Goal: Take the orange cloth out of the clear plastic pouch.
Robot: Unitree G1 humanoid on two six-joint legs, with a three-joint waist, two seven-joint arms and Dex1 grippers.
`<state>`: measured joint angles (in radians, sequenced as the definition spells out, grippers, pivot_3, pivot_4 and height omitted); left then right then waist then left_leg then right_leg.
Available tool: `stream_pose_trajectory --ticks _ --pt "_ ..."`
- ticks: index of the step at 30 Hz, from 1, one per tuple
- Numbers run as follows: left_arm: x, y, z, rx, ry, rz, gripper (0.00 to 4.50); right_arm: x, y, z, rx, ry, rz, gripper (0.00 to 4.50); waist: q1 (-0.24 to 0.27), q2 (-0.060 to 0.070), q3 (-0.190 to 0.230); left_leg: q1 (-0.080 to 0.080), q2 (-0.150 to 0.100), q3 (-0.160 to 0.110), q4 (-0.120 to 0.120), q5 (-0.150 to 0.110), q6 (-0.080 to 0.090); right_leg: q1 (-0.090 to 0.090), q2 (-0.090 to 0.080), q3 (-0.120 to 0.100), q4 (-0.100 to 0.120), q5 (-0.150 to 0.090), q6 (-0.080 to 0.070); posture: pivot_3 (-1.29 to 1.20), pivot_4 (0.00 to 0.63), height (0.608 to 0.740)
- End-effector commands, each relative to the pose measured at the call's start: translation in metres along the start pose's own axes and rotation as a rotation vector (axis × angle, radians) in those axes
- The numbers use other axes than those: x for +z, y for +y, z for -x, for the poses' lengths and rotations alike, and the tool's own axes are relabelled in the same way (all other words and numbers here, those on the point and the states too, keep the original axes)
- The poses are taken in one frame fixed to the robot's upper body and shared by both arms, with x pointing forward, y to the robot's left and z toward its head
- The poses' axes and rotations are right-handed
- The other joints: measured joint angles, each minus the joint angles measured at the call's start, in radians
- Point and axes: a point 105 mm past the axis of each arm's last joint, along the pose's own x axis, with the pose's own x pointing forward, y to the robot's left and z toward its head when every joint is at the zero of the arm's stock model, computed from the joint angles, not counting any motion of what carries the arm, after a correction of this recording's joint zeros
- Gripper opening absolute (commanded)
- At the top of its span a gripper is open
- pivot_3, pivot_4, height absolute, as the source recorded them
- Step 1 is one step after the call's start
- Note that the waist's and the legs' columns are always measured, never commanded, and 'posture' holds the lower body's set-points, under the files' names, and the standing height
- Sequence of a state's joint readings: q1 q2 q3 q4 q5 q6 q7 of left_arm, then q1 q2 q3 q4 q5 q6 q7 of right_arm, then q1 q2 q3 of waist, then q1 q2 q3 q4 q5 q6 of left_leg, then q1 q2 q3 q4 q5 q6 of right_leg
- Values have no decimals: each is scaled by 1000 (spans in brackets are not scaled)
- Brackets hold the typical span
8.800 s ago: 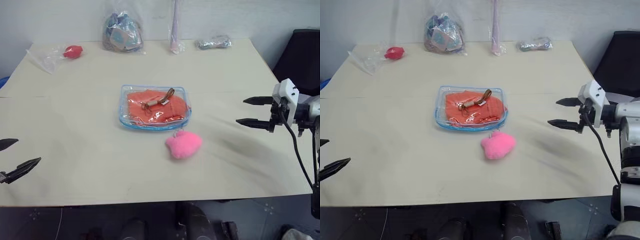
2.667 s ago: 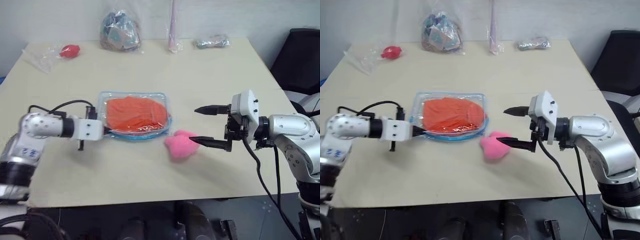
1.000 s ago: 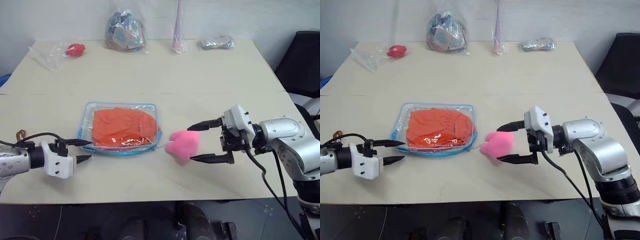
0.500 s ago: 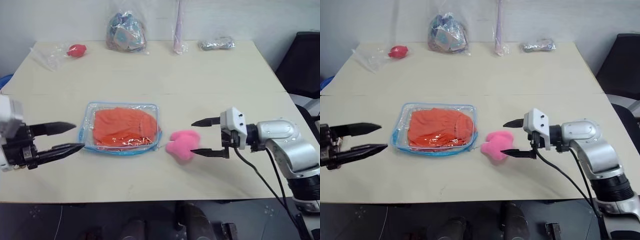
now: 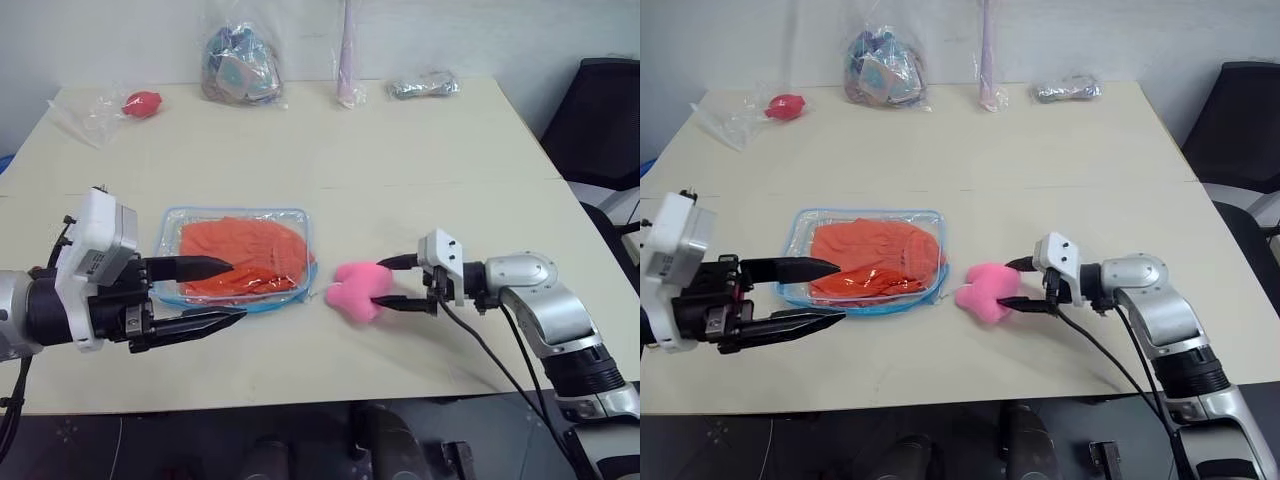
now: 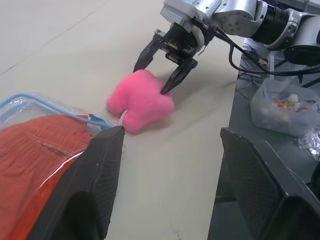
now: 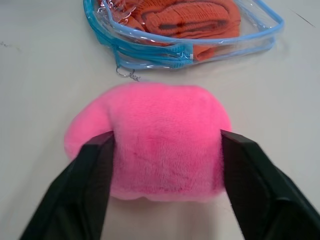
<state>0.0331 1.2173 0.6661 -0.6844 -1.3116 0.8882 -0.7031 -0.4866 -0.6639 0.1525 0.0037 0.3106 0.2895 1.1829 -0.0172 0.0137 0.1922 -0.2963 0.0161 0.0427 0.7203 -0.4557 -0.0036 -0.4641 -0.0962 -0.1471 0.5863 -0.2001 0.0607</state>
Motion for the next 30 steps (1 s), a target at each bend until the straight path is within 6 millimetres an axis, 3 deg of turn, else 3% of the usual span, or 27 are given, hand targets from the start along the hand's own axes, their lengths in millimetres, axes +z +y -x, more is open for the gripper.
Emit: stream_pose_trajectory --ticks 1,6,14,19,25,30 --pt "2 4 4 25 -5 -32 3226 13 4 -2 19 -42 28 1770 -1 0 0 0 0 0 0 0 0 0 0 0 0 0 0 0 150 740" --pt "-3 6 6 43 11 -43 3226 21 10 3 42 -66 28 29 -5 0 0 0 0 0 0 0 0 0 0 0 0 0 0 0 150 740" --pt "-11 14 21 108 46 -34 3226 62 30 -3 212 -178 -39 7 -10 0 0 0 1 0 0 0 -1 0 1 0 0 0 0 0 150 740" --pt "-10 26 34 176 57 -43 3226 52 58 -30 395 -100 -7 7 -9 0 0 0 1 -1 -1 0 -1 0 1 0 0 -1 -1 0 150 740" --pt "-13 21 29 156 70 -32 3226 36 69 -67 416 -30 -22 7 -10 0 0 0 1 -1 -1 0 -1 -1 1 0 1 -1 -1 0 150 740" --pt "-19 19 28 151 90 -20 3226 41 80 -85 421 -69 -49 7 -11 0 0 0 1 -1 -1 0 -1 -1 1 0 1 -1 -1 0 150 740"
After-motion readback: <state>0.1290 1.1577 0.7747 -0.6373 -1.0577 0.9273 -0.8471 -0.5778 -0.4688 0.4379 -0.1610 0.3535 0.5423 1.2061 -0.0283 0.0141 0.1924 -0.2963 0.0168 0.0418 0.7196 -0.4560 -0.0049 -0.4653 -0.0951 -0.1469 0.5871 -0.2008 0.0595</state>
